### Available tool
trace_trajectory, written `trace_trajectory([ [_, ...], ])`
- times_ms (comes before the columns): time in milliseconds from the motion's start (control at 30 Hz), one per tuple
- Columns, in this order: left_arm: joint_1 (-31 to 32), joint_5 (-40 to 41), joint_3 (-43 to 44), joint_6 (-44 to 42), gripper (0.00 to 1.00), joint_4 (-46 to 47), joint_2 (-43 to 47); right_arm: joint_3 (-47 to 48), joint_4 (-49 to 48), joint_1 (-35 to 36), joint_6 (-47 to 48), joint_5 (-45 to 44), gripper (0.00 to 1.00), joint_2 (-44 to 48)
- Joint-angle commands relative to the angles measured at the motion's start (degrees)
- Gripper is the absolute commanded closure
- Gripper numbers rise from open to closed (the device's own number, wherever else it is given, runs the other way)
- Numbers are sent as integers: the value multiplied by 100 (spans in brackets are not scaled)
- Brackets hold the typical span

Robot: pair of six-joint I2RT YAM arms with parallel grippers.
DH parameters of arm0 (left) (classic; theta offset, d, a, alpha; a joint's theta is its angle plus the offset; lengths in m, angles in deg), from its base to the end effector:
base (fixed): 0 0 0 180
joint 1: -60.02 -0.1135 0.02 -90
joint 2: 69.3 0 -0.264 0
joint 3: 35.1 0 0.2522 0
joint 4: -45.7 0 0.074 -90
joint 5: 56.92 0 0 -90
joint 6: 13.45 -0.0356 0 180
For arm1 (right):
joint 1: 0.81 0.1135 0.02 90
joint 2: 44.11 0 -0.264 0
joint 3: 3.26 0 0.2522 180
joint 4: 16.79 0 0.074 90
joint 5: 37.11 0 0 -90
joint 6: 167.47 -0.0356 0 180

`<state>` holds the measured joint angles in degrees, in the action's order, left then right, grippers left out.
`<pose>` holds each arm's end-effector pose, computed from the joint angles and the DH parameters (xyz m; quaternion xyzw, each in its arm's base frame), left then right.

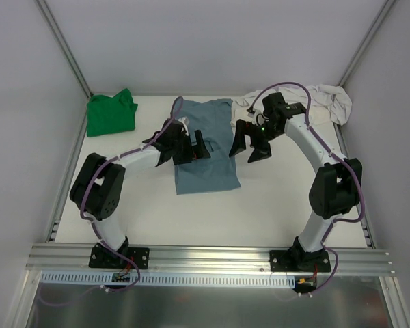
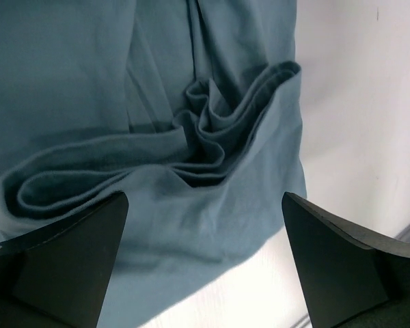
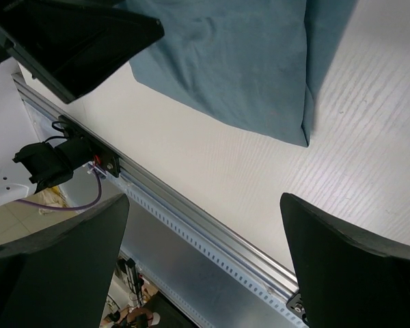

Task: Fold and stack the t-shirts
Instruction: Fold the folded rectangular tshirt in 1/3 of the way

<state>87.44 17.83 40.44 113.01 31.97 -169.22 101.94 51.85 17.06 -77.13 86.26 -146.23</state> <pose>0.3334 -0.1835 0.2026 -0.0124 0.8931 -0.3307 0.3049 0.3463 0.1322 0.2907 -0.2082 0.9148 0.3082 0.1576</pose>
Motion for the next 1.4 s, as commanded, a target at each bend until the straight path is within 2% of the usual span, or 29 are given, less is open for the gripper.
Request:
trace_trajectory([
  [0, 35, 364, 45, -342, 1, 742, -124, 173, 357, -3, 168, 3, 1, 272],
  [267, -9, 583, 476, -544, 1, 919, -397, -231, 384, -11, 203, -5, 1, 650],
  [367, -26, 751, 545, -641, 1, 789, 101, -503, 279, -11, 221, 12, 0, 834],
  [500, -26, 944, 678, -860, 1, -28, 964, -1153, -133, -11, 221, 12, 1, 1072],
  [600, -35, 971, 100, -817, 1, -705, 1737, -1812, -607, -11, 204, 65, 0, 1169],
  [733, -35, 997, -1304, -310, 1, -1101, 3132, -2428, -1188, -11, 55, 205, 0, 1046],
  [933, -35, 786, -2651, 413, 1, -1261, 3971, -2623, -1804, -11, -16, 433, 1, 563],
  [1067, -35, 725, -2987, 563, 4, -953, 3577, -2412, -1822, -11, -8, 495, 0, 246],
  [1133, -26, 681, -2979, 563, 4, -891, 3112, -2368, -1866, -11, -16, 531, 0, 141],
  [1367, -17, 672, -2821, 388, 4, -478, 2303, -2482, -2050, -12, -16, 531, 0, 53],
])
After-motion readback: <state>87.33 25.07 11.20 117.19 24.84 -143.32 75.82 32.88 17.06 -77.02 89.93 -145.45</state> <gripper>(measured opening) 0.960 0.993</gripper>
